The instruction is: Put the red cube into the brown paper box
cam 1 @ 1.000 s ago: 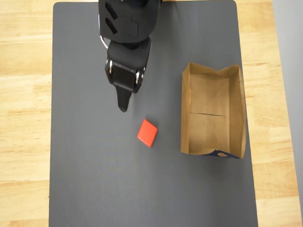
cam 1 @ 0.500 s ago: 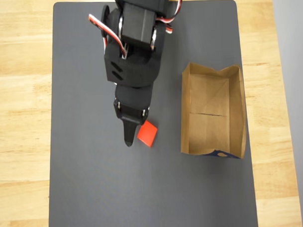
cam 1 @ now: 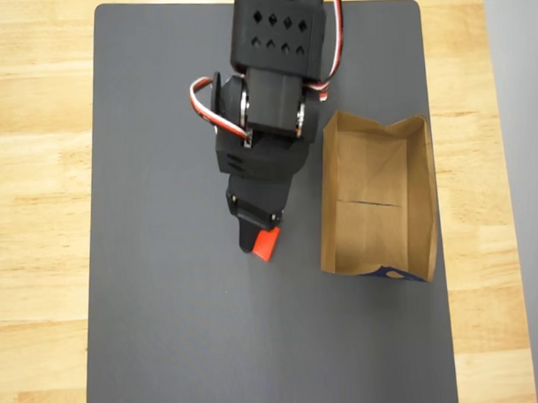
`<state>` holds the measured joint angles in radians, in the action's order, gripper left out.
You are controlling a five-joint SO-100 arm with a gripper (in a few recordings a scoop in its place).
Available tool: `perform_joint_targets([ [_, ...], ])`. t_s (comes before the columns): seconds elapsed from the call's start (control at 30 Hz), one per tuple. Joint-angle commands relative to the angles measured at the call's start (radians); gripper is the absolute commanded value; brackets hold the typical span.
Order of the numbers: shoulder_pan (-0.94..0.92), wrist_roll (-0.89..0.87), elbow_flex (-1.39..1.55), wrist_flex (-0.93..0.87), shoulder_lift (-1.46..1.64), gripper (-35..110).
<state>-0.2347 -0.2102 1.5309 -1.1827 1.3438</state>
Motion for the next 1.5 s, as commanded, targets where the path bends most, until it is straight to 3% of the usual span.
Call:
perform_joint_targets([
  [0.0, 0.000, -0.041, -0.037, -0.014, 0.011, 32],
  [0.43, 0.008, -0.046, -0.153, 0.000, -0.110, 30],
  [0.8, -0.012, -0.041, -0.235, -0.025, -0.170, 0],
  [1.03, -0.034, -0.069, -0.235, -0.009, -0.169, 0],
  [1.27, -0.058, -0.006, -0.106, 0.201, -0.051, 0],
  [1.47, -0.048, 0.041, 0.012, 0.268, 0.147, 0],
])
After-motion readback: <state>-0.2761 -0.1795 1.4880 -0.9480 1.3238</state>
